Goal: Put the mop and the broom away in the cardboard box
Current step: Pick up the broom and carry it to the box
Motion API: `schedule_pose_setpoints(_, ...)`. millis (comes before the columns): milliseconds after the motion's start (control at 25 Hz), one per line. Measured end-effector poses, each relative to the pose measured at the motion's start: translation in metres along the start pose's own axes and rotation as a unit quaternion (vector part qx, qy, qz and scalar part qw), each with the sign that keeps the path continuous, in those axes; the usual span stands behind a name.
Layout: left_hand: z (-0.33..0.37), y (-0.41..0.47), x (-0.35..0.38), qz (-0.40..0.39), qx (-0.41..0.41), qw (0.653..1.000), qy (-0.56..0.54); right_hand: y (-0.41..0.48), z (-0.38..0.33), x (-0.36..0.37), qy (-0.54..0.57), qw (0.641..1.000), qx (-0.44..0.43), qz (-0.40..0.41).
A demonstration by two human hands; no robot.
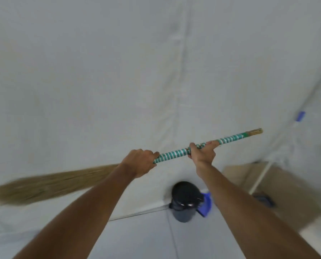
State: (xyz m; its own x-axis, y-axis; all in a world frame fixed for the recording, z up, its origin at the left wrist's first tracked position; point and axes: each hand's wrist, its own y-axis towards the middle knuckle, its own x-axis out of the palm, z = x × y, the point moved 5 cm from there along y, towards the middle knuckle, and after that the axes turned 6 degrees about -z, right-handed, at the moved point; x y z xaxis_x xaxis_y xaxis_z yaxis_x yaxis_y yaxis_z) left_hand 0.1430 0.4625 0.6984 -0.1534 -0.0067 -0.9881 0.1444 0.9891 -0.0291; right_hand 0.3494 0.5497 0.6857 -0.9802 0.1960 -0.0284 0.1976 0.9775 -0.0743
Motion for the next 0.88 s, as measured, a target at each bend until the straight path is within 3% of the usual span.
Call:
schedule_pose_setpoints(160,0.208,0.107,-0.003,-0.028,0.126,0.992,-0.015,0.069,0.019,-0.222,-0.020,0.992,0.004,0.125)
schedule_pose_setpoints(400,0.398,0.212,0.015,-0.077,0.218,0.973,-0.028,0.154,0.073,-0.409,-0.052,0.976,0.056,0.205)
schedule_pose_setpoints(640,0.499,0.353,0.086,-0.149,0.243,0.958,-0.045,0.293,0.162,-0.491,-0.089,0.959,0.110,0.245)
schedule_pose_setpoints(880,0.560,0.551,0.221,-0.240,0.196,0.947,-0.079,0.522,0.306,-0.508,-0.094,0.954,0.224,0.176)
